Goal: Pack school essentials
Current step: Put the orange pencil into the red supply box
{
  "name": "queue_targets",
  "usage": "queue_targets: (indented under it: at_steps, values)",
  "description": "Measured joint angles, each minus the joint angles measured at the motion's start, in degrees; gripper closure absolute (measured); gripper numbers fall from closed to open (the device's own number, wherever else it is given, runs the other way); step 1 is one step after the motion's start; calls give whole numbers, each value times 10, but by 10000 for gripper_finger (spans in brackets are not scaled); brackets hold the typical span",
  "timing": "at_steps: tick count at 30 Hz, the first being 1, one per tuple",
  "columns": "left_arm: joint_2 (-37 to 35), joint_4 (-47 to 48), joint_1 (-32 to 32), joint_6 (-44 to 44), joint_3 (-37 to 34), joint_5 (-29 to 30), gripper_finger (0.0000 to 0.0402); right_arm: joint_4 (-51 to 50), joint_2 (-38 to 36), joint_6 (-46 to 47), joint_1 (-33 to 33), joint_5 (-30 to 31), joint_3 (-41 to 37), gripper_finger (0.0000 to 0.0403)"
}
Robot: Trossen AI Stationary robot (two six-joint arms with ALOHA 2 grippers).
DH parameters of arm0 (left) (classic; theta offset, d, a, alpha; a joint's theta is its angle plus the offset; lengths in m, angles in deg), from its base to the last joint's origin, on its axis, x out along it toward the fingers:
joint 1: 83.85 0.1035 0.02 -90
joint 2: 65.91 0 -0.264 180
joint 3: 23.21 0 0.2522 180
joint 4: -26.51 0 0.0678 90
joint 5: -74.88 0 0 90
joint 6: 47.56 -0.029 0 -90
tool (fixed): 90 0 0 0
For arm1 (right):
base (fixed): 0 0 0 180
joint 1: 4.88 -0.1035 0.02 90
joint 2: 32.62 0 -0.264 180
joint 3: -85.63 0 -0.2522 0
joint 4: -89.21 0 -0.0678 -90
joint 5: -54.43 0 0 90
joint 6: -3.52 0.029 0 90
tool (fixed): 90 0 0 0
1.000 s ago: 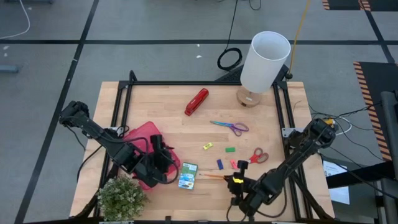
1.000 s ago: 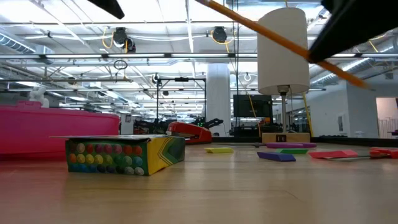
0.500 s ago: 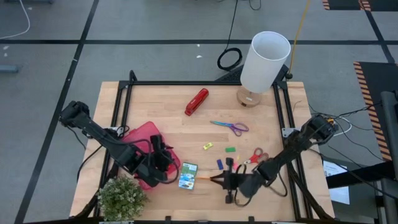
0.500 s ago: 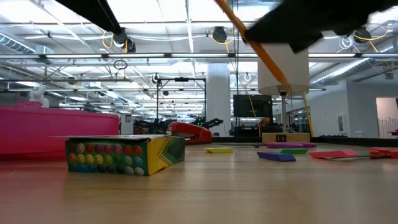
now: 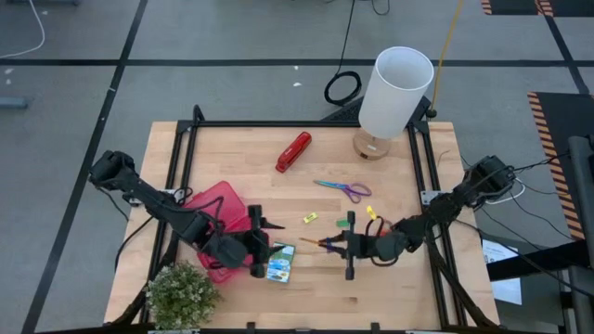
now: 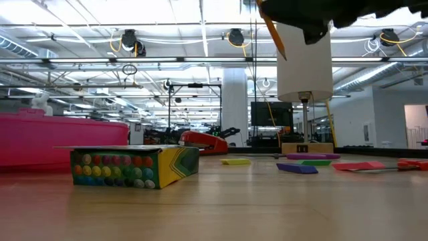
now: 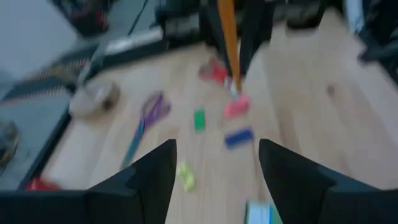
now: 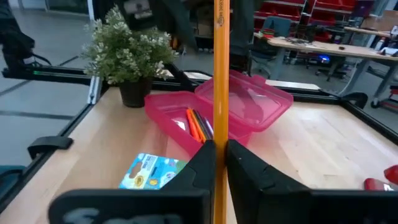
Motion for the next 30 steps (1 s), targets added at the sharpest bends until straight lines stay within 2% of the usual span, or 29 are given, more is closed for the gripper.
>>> queue_targets:
  at_steps: [4, 11, 14, 17, 21, 26, 30]
  values:
    - [0, -83, 42, -65, 0, -89, 169, 51, 0, 4, 0, 0, -30, 383]
    - [5, -135, 106, -62, 0, -203, 169, 96, 0, 4, 0, -1, -57, 383]
    - [8, -143, 111, -60, 0, -217, 169, 100, 0, 4, 0, -2, -57, 383]
    - [28, -195, 109, -65, 1, -240, 169, 108, 0, 4, 0, -2, -57, 383]
    - [64, -271, 107, -69, 0, -233, 169, 111, 0, 4, 3, 0, -57, 383]
    - [83, -306, 111, -72, 0, -231, 171, 114, 0, 4, 3, 0, -57, 383]
    - [83, -312, 115, -58, 0, -228, 200, 114, 0, 4, 3, 1, -57, 383]
